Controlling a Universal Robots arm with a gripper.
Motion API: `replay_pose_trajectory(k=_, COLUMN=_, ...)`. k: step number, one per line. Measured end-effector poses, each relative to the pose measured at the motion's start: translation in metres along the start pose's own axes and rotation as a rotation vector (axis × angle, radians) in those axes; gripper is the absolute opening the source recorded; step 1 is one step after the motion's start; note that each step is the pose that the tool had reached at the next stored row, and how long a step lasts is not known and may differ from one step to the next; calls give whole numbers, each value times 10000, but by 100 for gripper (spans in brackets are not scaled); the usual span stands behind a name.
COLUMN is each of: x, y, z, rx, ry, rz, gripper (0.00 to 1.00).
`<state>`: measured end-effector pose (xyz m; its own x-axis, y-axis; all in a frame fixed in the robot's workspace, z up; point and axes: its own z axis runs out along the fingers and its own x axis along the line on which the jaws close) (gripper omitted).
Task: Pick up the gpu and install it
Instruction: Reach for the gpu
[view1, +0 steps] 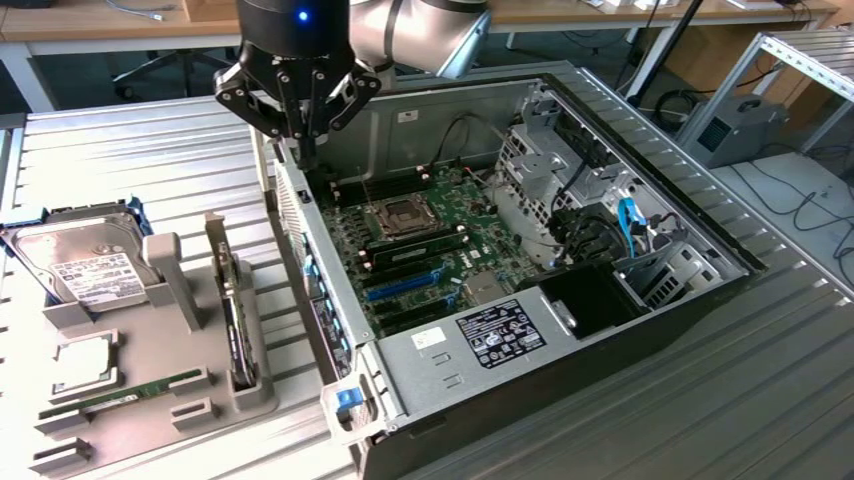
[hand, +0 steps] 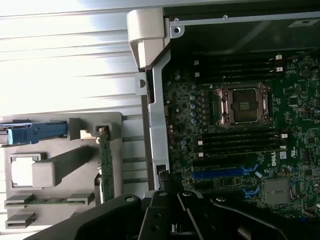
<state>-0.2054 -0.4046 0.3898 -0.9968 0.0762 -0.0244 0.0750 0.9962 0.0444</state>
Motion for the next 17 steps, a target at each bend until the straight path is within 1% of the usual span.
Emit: replay_pose_trajectory(k=17, x=47, y=-4, z=1, rx=0, ry=0, rz=1, gripper=11)
